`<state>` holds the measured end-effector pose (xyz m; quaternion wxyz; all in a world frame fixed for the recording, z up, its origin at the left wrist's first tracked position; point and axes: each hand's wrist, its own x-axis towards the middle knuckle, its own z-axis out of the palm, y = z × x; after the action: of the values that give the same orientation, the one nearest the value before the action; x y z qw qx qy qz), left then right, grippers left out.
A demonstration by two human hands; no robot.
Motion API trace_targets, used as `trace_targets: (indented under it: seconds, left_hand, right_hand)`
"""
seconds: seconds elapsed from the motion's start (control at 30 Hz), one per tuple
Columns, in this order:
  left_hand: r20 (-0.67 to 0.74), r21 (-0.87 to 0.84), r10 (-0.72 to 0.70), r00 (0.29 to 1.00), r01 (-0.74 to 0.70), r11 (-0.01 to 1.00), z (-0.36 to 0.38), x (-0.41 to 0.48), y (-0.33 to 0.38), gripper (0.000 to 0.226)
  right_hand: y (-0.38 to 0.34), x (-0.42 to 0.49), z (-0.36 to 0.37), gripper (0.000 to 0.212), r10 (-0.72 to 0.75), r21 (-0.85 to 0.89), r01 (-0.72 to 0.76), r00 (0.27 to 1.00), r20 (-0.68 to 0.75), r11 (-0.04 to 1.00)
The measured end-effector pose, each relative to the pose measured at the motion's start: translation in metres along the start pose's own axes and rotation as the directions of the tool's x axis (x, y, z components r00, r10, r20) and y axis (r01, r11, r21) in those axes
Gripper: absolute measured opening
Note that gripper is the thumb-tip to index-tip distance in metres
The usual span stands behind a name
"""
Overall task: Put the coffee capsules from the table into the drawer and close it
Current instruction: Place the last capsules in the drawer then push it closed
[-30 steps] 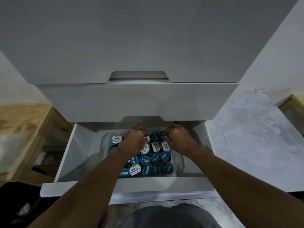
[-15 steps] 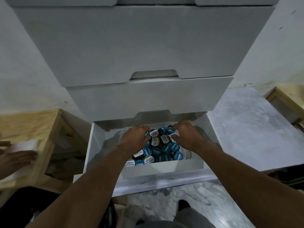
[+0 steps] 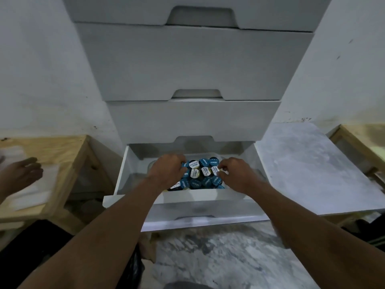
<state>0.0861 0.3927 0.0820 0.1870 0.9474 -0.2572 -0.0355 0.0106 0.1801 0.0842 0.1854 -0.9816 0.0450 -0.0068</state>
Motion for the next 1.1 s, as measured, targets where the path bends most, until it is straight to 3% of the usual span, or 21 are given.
trace_targets:
  seconds: [0.2,0.4,0.7,0.93,1.1]
  left_hand:
    - [-0.270,-0.071,0.034,0.962,-0.055,0.996,0.003,-0.041,0.033,0.020]
    - [-0.422,0.019,0.108,0.900,-0.110,0.994,0.020,-0.095,0.055,0.024]
    - [-0.317,0.070,0.035,0.948,-0.013,0.997,0.039,-0.131,0.031,0.033]
    - [-0.417,0.143,0.080,0.905,-0.022,0.990,0.051,-0.125,0.016,0.025]
    - [-0.470,0.161,0.122,0.874,-0.052,0.986,0.055,-0.120,0.008,0.026]
  right_hand:
    - [-0.002,-0.041,-0.007,0.022,-0.111,0.066,0.125,0.977,-0.183,0.990]
    - [0.002,-0.090,0.008,0.027,-0.231,0.031,0.249,0.932,-0.279,0.968]
    - [0.010,-0.108,0.032,0.035,-0.295,-0.088,0.283,0.891,-0.345,0.955]
    - [0.009,-0.103,0.056,0.024,-0.261,-0.102,0.244,0.822,-0.506,0.964]
    - [0.011,-0.097,0.060,0.012,-0.298,-0.156,0.255,0.783,-0.545,0.954]
